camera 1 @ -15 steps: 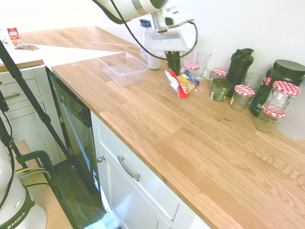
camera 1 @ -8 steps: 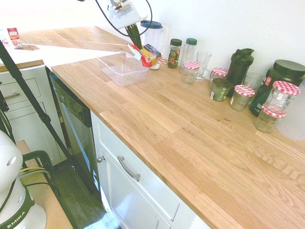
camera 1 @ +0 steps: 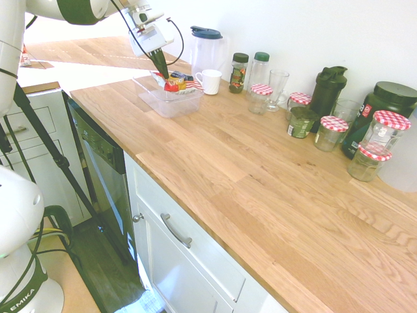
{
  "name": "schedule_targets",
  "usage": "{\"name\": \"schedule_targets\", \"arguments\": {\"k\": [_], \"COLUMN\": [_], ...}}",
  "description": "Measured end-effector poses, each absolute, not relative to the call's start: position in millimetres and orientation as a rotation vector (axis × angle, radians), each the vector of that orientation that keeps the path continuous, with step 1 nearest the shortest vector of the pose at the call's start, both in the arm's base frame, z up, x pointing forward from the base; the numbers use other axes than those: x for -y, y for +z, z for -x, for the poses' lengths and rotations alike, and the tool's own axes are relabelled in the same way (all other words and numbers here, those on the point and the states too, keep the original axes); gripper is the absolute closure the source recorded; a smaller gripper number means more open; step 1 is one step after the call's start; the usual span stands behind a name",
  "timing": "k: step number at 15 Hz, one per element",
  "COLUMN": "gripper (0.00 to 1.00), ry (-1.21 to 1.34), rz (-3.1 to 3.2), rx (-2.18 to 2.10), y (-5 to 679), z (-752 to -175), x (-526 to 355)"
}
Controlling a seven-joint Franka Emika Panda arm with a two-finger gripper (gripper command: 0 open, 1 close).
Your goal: Put the chip bag into the container
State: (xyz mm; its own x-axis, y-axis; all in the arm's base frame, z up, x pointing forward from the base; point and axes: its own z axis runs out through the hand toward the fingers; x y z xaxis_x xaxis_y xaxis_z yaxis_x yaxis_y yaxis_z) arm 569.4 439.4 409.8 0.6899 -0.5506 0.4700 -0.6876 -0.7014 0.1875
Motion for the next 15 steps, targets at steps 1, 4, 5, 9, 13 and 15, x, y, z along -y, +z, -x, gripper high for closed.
{"name": "schedule_targets", "arguments": {"k": [1,4,5,9,13,15], "gripper": [0.0,0.0,0.0,0.0,0.0,0.0], "ry": [0.533,0.496,0.491,0.497,0.56,0.57], "rz": [-2.55,-2.55,-2.549,-2.566,-2.637,-2.674], "rx": [0.975,1.007,1.017,1.067,1.125,1.152], "y": [405,395,393,411,467,491], "z": [-571,-579,-582,-588,-584,-582], "x": [-449,-467,-471,-483,-486,-483]}}
